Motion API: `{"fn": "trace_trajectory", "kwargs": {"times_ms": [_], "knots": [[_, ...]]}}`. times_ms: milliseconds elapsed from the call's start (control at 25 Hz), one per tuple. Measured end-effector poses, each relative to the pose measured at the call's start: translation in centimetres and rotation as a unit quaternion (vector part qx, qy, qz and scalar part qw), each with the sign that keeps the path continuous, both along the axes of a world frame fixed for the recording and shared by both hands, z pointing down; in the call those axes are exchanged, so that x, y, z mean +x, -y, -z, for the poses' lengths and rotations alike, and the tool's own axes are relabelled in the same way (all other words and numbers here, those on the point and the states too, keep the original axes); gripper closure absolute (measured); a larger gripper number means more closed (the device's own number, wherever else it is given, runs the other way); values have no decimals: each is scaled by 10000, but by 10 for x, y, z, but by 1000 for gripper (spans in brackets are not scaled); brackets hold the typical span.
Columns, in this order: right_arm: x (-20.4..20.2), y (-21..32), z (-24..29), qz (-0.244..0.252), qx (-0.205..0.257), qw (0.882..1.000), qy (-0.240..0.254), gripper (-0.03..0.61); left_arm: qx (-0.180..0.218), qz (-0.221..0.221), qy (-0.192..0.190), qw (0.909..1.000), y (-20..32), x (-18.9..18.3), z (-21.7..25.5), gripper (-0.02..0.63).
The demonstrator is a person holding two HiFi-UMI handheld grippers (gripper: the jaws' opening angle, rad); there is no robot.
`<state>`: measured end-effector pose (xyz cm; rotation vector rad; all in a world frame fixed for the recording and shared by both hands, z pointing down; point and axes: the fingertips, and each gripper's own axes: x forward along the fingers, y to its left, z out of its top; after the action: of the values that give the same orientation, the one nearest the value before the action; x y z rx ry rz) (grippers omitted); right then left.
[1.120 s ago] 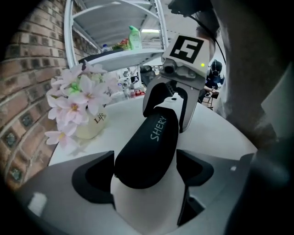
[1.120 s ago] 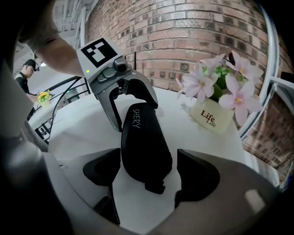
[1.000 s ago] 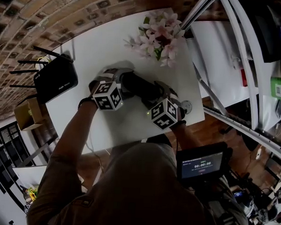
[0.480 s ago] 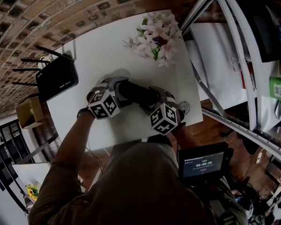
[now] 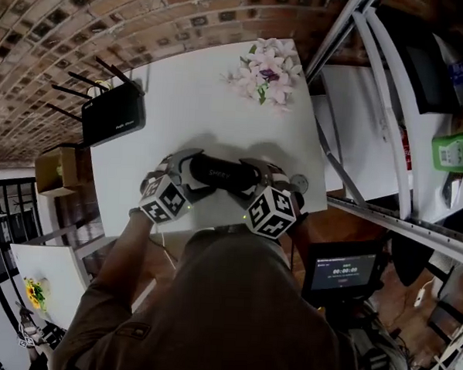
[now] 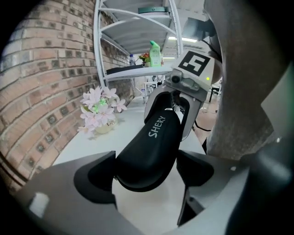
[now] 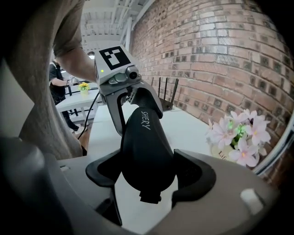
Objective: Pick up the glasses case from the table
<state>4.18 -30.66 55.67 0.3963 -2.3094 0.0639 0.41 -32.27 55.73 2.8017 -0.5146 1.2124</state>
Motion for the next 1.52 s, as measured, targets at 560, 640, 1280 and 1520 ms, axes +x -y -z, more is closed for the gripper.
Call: {"fn": "trace_trajectory", "kwargs": {"times_ms": [560,640,1280,1520], "knots": [[-31,-65,89,1141,880,9879,574,224,929,1177,-210,9885,-75,-35,93,212],[-36,-69,96,1174,1006,9865,535,224,1090,1186,-265,9866,-79,-40,101,210],[-122,-154,117,931,1377,9857,292,224,1311,873,-602,9857,-161,-125,118,210],[-128,-166,116,857,1398,9862,229,224,1282,759,-620,9869,-171,-130,118,210]]}}
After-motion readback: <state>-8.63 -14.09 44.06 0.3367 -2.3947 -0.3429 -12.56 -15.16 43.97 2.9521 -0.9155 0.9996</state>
